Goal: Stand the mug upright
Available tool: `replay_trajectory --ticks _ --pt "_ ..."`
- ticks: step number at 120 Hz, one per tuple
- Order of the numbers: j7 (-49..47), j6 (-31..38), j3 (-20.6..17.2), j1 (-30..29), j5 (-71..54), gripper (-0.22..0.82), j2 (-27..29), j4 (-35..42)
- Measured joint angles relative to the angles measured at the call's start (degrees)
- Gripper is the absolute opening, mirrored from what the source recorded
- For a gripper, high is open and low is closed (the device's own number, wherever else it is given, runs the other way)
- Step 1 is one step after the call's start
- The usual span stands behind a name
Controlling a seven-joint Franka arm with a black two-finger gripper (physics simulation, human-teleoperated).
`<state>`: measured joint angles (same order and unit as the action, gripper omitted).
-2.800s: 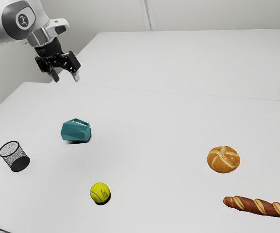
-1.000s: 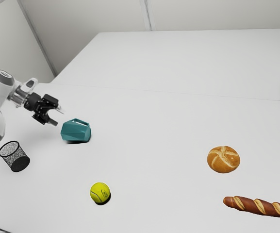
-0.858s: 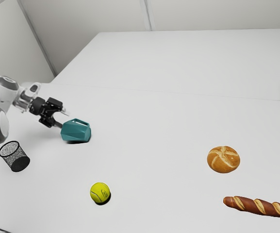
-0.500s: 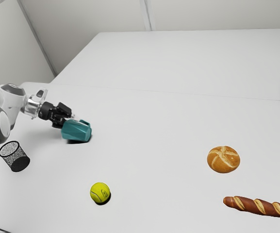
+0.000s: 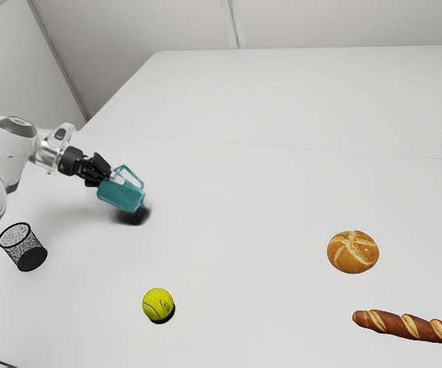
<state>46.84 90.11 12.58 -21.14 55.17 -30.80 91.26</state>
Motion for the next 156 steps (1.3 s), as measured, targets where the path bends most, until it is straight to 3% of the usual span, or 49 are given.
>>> replay_trajectory --ticks 19,51,68,97,156 --pt "-2.4 0.2 -3.8 1.2 -10.4 -0.16 7.0 0.2" --pt "-11.3 4.7 -9.9 8.9 -32.6 -0.17 16.3 1.0" --pt "-16.8 10.0 -10.3 13.7 -41.3 -0.18 21.3 6.4" --pt "-25.9 21.4 -14.6 17.4 -48.8 -0.18 27.5 18.1" --pt "-38.1 36.5 -17.3 17.2 -49.9 -0.18 25.3 30.1"
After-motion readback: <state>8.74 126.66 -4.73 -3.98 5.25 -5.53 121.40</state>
